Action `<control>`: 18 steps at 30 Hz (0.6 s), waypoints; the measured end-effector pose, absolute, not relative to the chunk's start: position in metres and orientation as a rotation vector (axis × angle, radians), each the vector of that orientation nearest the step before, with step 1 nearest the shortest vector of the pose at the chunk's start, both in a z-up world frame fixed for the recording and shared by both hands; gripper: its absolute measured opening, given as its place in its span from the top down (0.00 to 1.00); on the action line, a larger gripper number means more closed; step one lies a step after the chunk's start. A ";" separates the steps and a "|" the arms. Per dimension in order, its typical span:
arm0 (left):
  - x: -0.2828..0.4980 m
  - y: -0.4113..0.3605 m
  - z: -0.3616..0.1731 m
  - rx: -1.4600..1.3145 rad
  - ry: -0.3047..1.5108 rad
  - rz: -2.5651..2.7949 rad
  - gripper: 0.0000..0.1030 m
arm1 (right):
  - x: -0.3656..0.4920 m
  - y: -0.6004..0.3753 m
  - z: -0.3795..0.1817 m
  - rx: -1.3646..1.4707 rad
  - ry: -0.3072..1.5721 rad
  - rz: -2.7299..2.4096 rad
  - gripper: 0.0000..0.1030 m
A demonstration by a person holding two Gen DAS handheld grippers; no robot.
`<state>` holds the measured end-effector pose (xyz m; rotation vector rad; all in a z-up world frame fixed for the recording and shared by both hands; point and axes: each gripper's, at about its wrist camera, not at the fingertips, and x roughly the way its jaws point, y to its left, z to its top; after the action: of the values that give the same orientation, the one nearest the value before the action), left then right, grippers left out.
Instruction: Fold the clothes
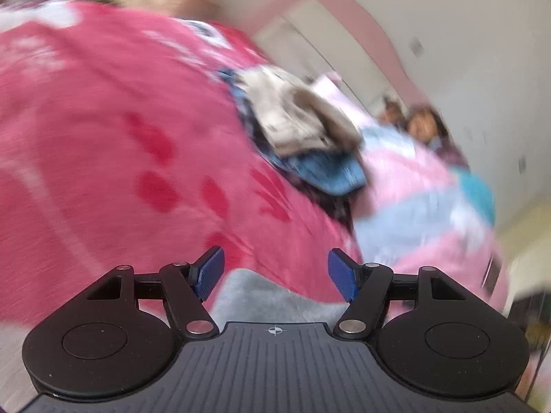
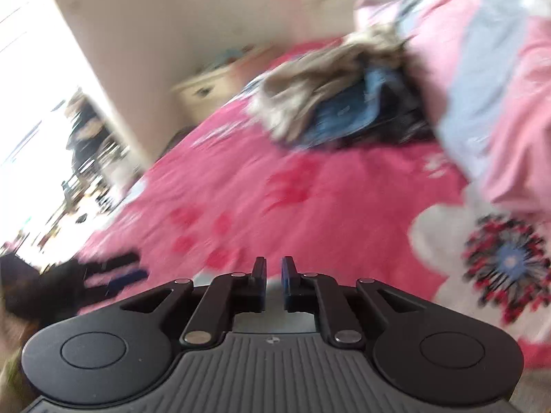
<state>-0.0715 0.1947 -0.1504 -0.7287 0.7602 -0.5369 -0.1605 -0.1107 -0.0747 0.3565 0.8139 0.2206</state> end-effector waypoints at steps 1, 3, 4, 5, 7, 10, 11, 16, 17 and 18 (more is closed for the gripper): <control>-0.077 0.207 -0.151 -0.761 0.767 -0.518 0.35 | -0.164 -0.099 -0.077 0.350 0.852 0.256 0.89; -0.093 0.224 -0.154 -0.763 0.796 -0.473 0.35 | -0.167 -0.074 -0.086 0.319 0.913 0.310 0.89; -0.099 0.230 -0.156 -0.745 0.814 -0.451 0.35 | -0.169 -0.060 -0.094 0.300 0.948 0.336 0.89; -0.106 0.235 -0.158 -0.728 0.833 -0.428 0.35 | -0.170 -0.046 -0.101 0.281 0.982 0.361 0.89; -0.119 0.242 -0.166 -0.698 0.889 -0.401 0.35 | -0.170 -0.022 -0.120 0.241 1.059 0.388 0.89; -0.134 0.243 -0.173 -0.667 0.953 -0.411 0.35 | -0.174 0.006 -0.142 0.134 1.125 0.354 0.91; -0.138 0.242 -0.174 -0.659 0.960 -0.422 0.35 | -0.179 0.010 -0.134 0.124 1.113 0.348 0.90; -0.147 0.225 -0.173 -0.576 0.985 -0.529 0.35 | -0.208 0.005 -0.090 0.210 1.062 0.317 0.87; -0.150 0.218 -0.174 -0.531 0.989 -0.538 0.35 | -0.214 0.005 -0.089 0.228 1.075 0.313 0.86; -0.153 0.211 -0.174 -0.476 0.992 -0.532 0.35 | -0.217 0.005 -0.094 0.240 1.102 0.314 0.85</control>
<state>-0.1531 0.2110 -0.1740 -0.4764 0.9920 -0.5325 -0.2172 0.0055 -0.0936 0.2398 1.1018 0.3138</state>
